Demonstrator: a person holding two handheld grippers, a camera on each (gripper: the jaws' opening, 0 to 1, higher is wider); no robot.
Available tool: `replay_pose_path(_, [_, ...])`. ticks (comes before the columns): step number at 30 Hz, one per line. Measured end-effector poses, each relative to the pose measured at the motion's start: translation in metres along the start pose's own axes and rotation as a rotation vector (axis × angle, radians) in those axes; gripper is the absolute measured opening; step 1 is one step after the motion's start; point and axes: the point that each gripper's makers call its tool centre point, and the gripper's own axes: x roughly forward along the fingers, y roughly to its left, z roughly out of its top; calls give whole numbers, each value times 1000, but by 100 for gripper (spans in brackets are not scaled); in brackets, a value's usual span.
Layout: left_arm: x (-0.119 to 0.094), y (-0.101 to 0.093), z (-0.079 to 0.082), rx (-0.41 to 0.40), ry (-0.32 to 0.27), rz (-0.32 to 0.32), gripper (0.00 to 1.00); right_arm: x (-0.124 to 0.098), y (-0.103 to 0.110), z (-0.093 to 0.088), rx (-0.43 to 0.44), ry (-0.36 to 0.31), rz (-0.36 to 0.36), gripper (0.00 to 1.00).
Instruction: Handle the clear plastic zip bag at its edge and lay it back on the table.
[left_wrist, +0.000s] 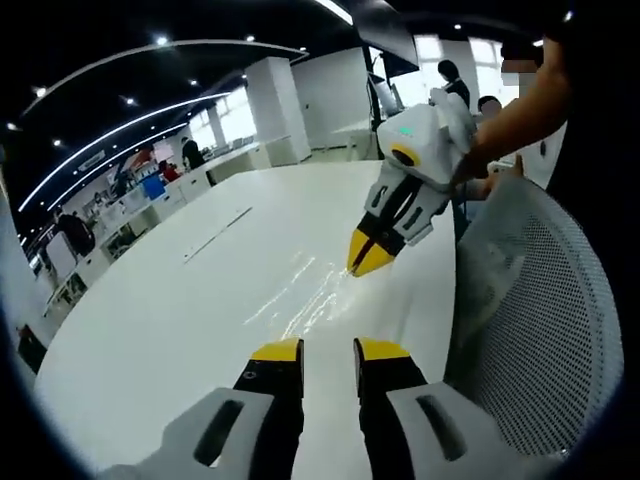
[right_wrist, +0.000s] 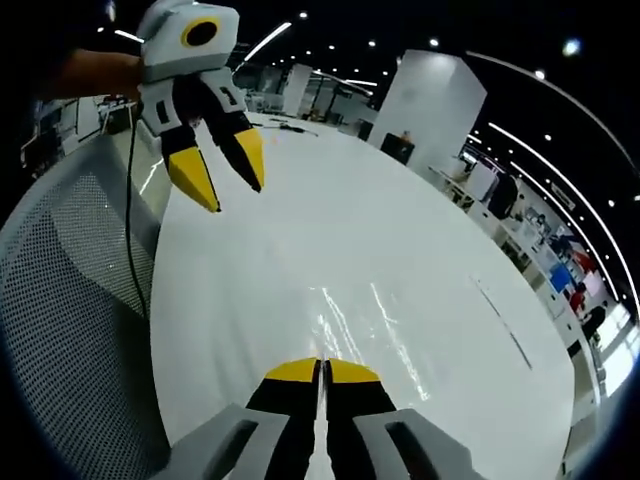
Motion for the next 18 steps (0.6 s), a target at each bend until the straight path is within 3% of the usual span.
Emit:
replay_pose_path(10, [-3,-7,-24,-19,16,0,17,-1,30,-11,5,27,64,2])
replay_pose_path(18, [-2,-11,-38,-76,17,-1,20,-10,41,-16,100,15,95,10])
